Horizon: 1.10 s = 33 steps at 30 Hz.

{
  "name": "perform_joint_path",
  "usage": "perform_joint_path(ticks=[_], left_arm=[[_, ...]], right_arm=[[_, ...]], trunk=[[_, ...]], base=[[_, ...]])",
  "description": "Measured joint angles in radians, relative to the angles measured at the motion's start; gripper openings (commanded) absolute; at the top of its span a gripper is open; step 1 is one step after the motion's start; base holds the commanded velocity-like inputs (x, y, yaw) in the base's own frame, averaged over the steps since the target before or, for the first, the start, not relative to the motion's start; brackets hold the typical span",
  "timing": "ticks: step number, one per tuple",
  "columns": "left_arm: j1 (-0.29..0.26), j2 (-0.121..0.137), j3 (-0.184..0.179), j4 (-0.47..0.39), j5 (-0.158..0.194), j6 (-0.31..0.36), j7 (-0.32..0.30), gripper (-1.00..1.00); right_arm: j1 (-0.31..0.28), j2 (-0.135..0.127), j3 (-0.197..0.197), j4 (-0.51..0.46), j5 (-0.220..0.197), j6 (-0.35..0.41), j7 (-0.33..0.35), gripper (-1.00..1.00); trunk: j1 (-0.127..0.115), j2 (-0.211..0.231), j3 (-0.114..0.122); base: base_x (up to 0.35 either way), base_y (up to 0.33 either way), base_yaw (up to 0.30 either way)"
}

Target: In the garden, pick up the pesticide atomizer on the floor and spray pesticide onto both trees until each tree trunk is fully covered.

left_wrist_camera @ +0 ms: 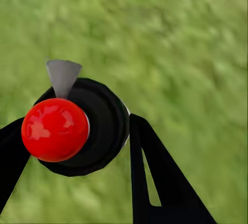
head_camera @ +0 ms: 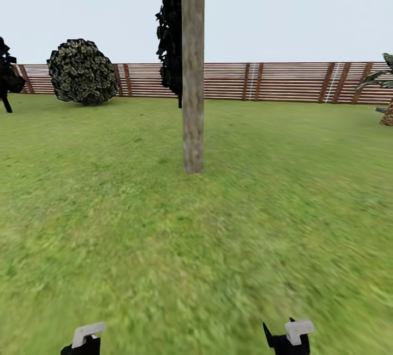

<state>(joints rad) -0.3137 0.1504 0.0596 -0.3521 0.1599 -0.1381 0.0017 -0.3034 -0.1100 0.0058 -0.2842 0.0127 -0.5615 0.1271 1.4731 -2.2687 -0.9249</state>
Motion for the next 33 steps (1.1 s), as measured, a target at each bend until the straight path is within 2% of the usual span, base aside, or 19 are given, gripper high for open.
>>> perform_joint_path(ticks=[33], left_arm=[[0.000, 0.000, 0.000, 0.000, 0.000, 0.000, 0.000, -1.00]], right_arm=[[0.000, 0.000, 0.000, 0.000, 0.000, 0.000, -0.001, 1.00]], trunk=[[0.000, 0.000, 0.000]], base=[[0.341, 0.000, 0.010]])
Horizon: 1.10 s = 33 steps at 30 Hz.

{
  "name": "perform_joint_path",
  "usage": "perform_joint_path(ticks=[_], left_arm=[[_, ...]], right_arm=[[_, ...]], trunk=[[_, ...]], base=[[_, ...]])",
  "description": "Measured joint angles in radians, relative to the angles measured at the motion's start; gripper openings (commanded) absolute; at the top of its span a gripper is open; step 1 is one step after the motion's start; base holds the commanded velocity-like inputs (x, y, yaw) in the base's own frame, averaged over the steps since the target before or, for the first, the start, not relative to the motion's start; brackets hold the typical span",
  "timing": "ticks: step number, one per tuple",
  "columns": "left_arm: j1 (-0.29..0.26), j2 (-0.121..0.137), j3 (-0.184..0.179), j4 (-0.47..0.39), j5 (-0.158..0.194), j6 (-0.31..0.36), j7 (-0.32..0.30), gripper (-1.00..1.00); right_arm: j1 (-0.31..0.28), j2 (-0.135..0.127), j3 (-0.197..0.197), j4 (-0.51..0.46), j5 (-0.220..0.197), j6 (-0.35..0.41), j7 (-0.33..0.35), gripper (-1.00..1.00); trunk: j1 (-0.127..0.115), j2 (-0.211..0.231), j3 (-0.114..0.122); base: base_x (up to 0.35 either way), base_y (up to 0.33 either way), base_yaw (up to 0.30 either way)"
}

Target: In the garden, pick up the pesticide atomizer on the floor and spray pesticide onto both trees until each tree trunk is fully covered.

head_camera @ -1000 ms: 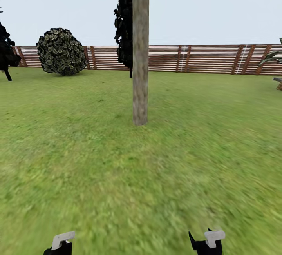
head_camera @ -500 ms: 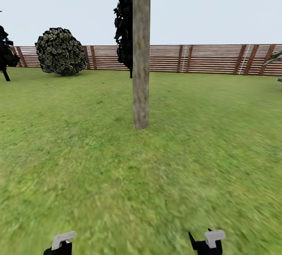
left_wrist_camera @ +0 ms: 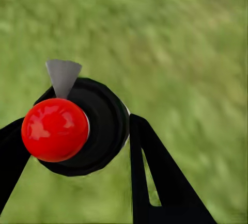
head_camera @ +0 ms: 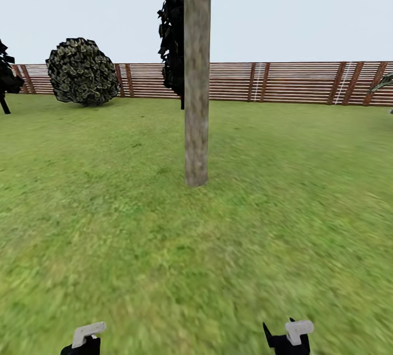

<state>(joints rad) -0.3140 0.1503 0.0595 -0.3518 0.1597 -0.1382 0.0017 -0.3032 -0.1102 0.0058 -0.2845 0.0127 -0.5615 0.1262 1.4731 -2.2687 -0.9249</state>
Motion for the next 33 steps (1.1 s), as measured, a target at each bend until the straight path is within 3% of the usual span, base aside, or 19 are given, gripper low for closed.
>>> perform_joint_path(ticks=[33], left_arm=[[0.000, 0.000, 0.000, 0.000, 0.000, 0.000, 0.000, -1.00]], right_arm=[[0.000, 0.000, -0.001, 0.002, 0.000, 0.000, -0.001, 1.00]], trunk=[[0.000, 0.000, 0.000]], base=[[0.341, 0.000, 0.000]])
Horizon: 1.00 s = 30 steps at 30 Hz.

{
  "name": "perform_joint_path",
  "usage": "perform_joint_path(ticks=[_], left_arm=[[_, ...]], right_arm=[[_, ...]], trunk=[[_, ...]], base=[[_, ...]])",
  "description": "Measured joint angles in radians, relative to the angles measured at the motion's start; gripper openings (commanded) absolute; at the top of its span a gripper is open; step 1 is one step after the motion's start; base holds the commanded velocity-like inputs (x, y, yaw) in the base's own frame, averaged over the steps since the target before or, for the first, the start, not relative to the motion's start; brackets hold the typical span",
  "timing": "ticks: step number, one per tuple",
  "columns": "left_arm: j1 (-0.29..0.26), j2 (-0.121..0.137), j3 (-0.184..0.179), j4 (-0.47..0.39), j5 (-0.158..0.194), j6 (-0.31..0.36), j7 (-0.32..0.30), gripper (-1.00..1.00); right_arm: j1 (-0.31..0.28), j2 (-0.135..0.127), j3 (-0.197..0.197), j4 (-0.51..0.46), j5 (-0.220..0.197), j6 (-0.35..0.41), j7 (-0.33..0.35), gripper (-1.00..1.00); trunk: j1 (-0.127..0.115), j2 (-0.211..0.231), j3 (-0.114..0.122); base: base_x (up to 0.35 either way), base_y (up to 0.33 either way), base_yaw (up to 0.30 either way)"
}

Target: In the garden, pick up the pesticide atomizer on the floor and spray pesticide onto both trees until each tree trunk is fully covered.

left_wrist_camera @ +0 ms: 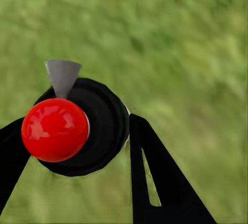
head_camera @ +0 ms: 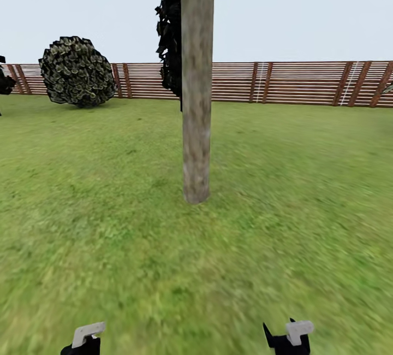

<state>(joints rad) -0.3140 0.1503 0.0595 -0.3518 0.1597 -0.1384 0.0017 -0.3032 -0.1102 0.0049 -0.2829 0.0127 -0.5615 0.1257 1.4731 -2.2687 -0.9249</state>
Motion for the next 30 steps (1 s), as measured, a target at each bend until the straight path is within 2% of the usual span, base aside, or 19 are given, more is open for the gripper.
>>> perform_joint_path(ticks=[16, 24, 30], left_arm=[[0.000, 0.000, 0.000, 0.000, 0.000, 0.000, 0.000, -1.00], [0.000, 0.000, 0.000, 0.000, 0.000, -0.002, -0.002, -1.00], [0.002, 0.000, 0.000, -0.003, 0.000, -0.003, -0.006, -1.00]], right_arm=[[0.000, 0.000, 0.001, 0.005, 0.000, 0.000, 0.000, 1.00], [0.000, 0.000, 0.000, 0.003, -0.001, 0.000, 0.000, 1.00], [0.000, 0.000, 0.000, 0.003, -0.001, 0.000, 0.000, 1.00]], trunk=[[0.000, 0.000, 0.000], [0.000, 0.000, 0.006], [0.000, 0.000, 0.008]], base=[[0.341, 0.000, 0.000], [0.341, 0.037, -0.156], [0.341, 0.003, -0.026]])
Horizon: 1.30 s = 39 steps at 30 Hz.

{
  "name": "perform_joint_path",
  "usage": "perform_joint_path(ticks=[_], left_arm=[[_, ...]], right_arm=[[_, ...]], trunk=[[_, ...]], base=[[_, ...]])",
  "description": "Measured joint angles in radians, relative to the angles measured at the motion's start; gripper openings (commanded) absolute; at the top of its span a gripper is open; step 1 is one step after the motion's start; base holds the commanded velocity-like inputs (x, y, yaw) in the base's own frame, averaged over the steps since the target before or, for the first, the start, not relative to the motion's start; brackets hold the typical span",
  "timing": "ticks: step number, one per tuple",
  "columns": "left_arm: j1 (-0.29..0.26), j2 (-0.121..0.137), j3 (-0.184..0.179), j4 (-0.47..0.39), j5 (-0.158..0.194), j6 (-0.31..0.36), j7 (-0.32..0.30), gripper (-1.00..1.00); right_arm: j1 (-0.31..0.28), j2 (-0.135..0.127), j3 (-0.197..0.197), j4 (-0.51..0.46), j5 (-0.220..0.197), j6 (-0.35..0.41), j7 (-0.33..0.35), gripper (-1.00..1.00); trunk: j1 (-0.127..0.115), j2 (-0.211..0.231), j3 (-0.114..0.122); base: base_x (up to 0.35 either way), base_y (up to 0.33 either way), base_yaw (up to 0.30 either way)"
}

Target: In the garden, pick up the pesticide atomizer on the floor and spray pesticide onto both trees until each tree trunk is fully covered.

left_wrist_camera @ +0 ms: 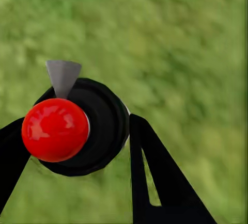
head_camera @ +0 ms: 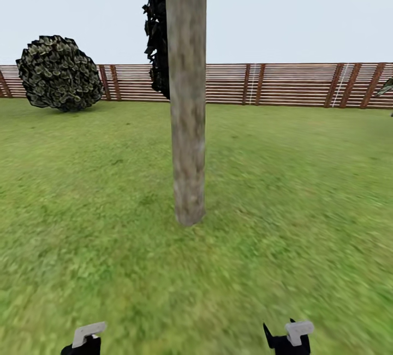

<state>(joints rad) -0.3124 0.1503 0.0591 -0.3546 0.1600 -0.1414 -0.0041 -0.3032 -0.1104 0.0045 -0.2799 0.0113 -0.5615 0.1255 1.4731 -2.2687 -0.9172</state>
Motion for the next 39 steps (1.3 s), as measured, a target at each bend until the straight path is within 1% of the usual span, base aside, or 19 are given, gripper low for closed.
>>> perform_joint_path(ticks=[4, 6, 9, 10, 11, 13, 15, 16, 17, 19, 20, 23, 24, 26, 28, 31, 36, 38, 39], left_arm=[[-0.002, 0.000, -0.002, -0.010, -0.009, 0.001, 0.000, -1.00], [-0.011, 0.002, -0.011, -0.014, -0.014, 0.003, -0.006, -1.00], [-0.014, 0.006, -0.032, -0.016, -0.047, 0.006, -0.020, -1.00], [-0.015, 0.007, -0.047, -0.017, -0.072, 0.008, -0.036, -1.00], [-0.020, 0.008, -0.065, -0.025, -0.117, 0.010, -0.081, -1.00], [-0.042, 0.009, -0.077, -0.045, -0.186, 0.014, -0.164, -1.00], [-0.083, 0.018, -0.082, -0.061, -0.282, 0.019, -0.277, -1.00], [-0.136, 0.033, -0.088, -0.062, -0.412, 0.021, -0.433, -1.00], [-0.166, 0.035, -0.083, -0.070, -0.421, 0.022, -0.464, -1.00], [-0.206, 0.041, -0.085, -0.069, -0.503, 0.027, -0.595, -1.00], [-0.227, 0.041, -0.085, -0.069, -0.556, 0.040, -0.670, -1.00], [-0.247, 0.037, -0.085, -0.070, -0.674, 0.078, -0.792, -1.00], [-0.251, 0.035, -0.085, -0.072, -0.724, 0.089, -0.830, -1.00], [-0.253, 0.032, -0.085, -0.083, -0.772, 0.097, -0.869, -1.00], [-0.254, 0.030, -0.084, -0.111, -0.809, 0.101, -0.932, -1.00], [-0.255, 0.031, -0.084, -0.153, -0.826, 0.107, -1.032, -1.00], [-0.255, 0.025, -0.084, -0.188, -0.831, 0.109, -1.070, -1.00], [-0.255, 0.022, -0.085, -0.189, -0.831, 0.109, -1.072, -1.00], [-0.255, 0.019, -0.085, -0.189, -0.832, 0.109, -1.073, -1.00]], right_arm=[[0.000, 0.001, 0.000, -0.012, 0.000, 0.003, 0.002, 1.00], [0.000, -0.003, 0.000, -0.063, 0.022, 0.005, 0.005, 1.00], [0.001, -0.006, 0.000, -0.150, 0.122, 0.020, 0.008, 1.00], [0.001, -0.006, 0.000, -0.175, 0.175, 0.036, 0.006, 1.00], [-0.001, -0.004, 0.000, -0.206, 0.256, 0.072, 0.006, 1.00], [-0.007, 0.001, 0.000, -0.239, 0.356, 0.125, 0.011, 1.00], [-0.028, 0.026, 0.001, -0.265, 0.453, 0.176, 0.060, 1.00], [-0.083, 0.059, 0.001, -0.276, 0.541, 0.244, 0.206, 1.00], [-0.101, 0.064, 0.000, -0.277, 0.550, 0.259, 0.233, 1.00], [-0.164, 0.073, 0.001, -0.279, 0.567, 0.331, 0.363, 1.00], [-0.198, 0.077, 0.001, -0.280, 0.573, 0.373, 0.469, 1.00], [-0.241, 0.080, 0.001, -0.302, 0.589, 0.422, 0.673, 1.00], [-0.248, 0.081, 0.001, -0.323, 0.593, 0.433, 0.723, 1.00], [-0.253, 0.081, 0.001, -0.343, 0.596, 0.439, 0.756, 1.00], [-0.255, 0.081, 0.001, -0.354, 0.597, 0.441, 0.773, 1.00], [-0.256, 0.081, 0.002, -0.357, 0.597, 0.442, 0.779, 1.00], [-0.256, 0.086, 0.012, -0.358, 0.597, 0.442, 0.784, 1.00], [-0.256, 0.091, 0.057, -0.357, 0.596, 0.443, 0.787, 1.00], [-0.256, 0.093, 0.088, -0.357, 0.595, 0.443, 0.789, -1.00]], trunk=[[0.000, 0.000, 0.000], [0.001, 0.000, 0.000], [0.001, 0.000, 0.000], [0.001, 0.000, 0.000], [0.001, 0.000, 0.000], [0.001, 0.000, 0.000], [0.001, 0.000, 0.000], [0.001, 0.000, 0.000], [0.001, 0.000, 0.000], [0.001, 0.000, 0.000], [0.001, 0.000, 0.000], [0.001, 0.000, 0.000], [0.001, 0.000, 0.000], [0.001, 0.000, 0.000], [0.001, 0.000, 0.000], [0.001, 0.000, 0.000], [0.001, 0.000, 0.000], [0.001, 0.000, 0.000], [0.001, 0.000, 0.000]], base=[[0.196, 0.000, 0.000], [0.032, 0.000, 0.000], [0.011, 0.000, 0.000], [0.004, 0.000, 0.000], [0.002, 0.000, 0.000], [0.001, 0.000, 0.000], [0.000, 0.000, 0.000], [0.000, 0.000, 0.000], [0.000, 0.000, 0.000], [0.000, 0.000, 0.000], [0.000, 0.000, 0.000], [0.000, 0.000, 0.000], [0.000, 0.000, 0.000], [0.000, 0.000, 0.000], [0.000, 0.000, 0.000], [0.000, 0.000, 0.000], [0.000, 0.000, 0.000], [0.000, 0.000, 0.000], [0.000, 0.000, 0.000]])
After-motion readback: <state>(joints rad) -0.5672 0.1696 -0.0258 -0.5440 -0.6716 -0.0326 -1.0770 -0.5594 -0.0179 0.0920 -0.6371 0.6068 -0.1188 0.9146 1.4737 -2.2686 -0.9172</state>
